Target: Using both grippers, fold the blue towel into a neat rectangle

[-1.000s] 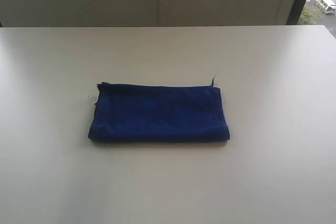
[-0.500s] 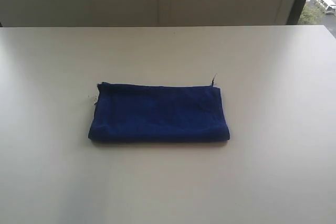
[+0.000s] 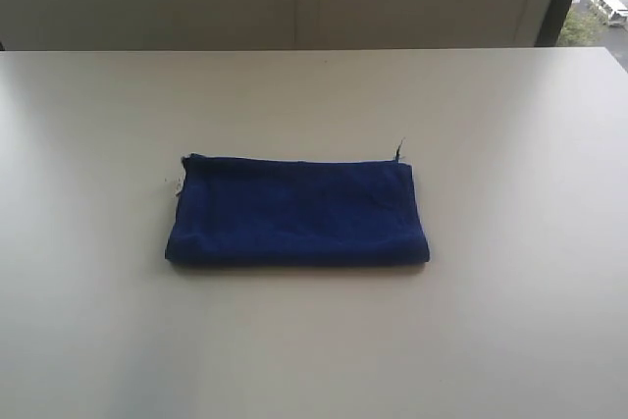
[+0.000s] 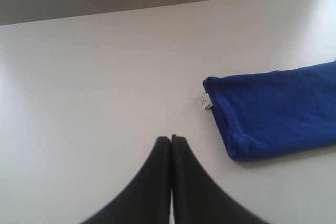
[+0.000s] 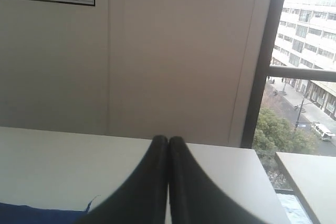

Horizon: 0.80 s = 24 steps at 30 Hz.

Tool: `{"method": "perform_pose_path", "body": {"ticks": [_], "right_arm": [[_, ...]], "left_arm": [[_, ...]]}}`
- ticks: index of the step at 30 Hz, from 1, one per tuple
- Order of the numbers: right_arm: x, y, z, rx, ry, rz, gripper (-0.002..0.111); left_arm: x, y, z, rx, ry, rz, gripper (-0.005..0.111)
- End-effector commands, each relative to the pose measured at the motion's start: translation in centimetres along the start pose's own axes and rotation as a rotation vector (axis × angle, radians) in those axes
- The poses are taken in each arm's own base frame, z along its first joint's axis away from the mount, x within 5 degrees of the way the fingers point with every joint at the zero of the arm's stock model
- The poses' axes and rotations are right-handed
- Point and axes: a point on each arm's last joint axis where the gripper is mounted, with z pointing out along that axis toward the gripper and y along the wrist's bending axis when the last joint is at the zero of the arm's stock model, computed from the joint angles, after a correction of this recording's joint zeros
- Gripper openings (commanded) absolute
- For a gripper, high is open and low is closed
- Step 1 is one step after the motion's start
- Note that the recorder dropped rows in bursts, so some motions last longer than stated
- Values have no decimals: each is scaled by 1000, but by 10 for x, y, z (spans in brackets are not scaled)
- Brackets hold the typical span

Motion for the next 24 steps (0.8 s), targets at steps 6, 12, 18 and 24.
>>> {"method": "perform_pose_path", "body": {"ticks": [6, 12, 18, 24], "right_arm": [[51, 2, -3, 4, 60, -7, 0], [109, 5, 2, -3, 176, -4, 0], [133, 6, 7, 2, 244, 4, 0], [135, 6, 7, 8, 251, 37, 0]], "left_arm": [[3, -1, 0, 10, 6, -7, 0], [2, -1, 0, 9, 6, -8, 0], [3, -1, 0, 10, 8, -8, 0], [3, -1, 0, 10, 8, -5, 0]]}}
